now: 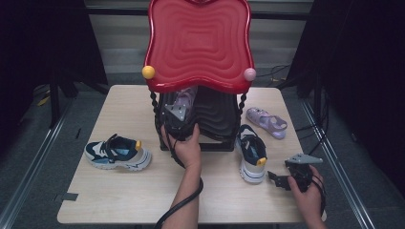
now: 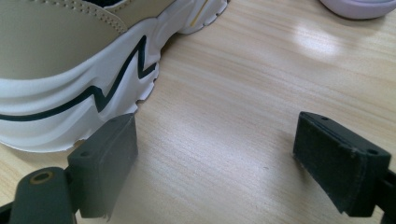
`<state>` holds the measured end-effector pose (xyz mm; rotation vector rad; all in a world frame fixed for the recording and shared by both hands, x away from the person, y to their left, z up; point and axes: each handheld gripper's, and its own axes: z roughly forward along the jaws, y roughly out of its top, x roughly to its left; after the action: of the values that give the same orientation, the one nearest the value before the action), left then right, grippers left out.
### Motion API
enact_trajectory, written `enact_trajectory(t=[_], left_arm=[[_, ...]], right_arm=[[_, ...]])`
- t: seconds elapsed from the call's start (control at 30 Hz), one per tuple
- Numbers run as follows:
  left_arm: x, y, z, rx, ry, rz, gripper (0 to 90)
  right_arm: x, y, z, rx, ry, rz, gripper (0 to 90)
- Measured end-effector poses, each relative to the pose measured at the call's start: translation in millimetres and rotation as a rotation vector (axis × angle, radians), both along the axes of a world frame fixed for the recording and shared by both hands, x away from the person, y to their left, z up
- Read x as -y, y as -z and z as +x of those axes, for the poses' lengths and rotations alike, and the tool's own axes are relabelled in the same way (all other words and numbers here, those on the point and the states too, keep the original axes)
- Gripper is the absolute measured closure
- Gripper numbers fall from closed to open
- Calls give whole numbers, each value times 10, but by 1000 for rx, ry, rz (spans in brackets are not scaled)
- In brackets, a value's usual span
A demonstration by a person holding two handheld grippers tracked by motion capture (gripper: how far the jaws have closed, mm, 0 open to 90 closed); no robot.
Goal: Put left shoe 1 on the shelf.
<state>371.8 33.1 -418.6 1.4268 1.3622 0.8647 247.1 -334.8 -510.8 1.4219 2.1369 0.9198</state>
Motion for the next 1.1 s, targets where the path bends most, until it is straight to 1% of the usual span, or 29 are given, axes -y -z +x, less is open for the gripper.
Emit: enact_trajectory(t=[0.03,0.07,0.13,0.17,0.27,0.33,0.43,0.6,0.67,0.7,0.77,0.87,0.97,1.0,1.1], left_arm=[[7,-1,3,3,-3,2,373],[15,-3,7,2,-5,13,373],[35,7,9,8,-8,9,372],[48,10,4,3,-8,18,371],[75,37,-6,6,-3,25,368],[82,47,-9,-1,1,32,367],[89,65,-20,-8,11,34,358],[88,94,-33,-5,21,33,345],[96,98,-33,-13,24,38,337],[103,101,-33,-16,26,30,331],[120,93,-33,-16,29,48,311],[133,72,-34,-10,38,62,286],[111,69,-35,-16,50,61,291],[105,68,-34,-23,53,67,293],[84,72,-40,-24,61,89,298]], right_arm=[[0,0,0,0,0,0,133],[0,0,0,0,0,0,133],[0,0,0,0,0,0,133],[1,1,1,1,0,-1,133],[0,0,0,0,0,0,133],[0,0,0,0,0,-1,133],[1,0,0,0,-1,-1,133],[1,0,1,0,-1,-1,133],[1,1,1,1,-1,-1,133],[0,0,1,0,-1,-1,133],[1,0,1,0,-1,-1,133],[1,0,1,0,-1,-1,133],[2,1,1,1,-3,-1,133],[1,0,1,0,-2,-1,133],[1,0,1,0,-2,-1,133]])
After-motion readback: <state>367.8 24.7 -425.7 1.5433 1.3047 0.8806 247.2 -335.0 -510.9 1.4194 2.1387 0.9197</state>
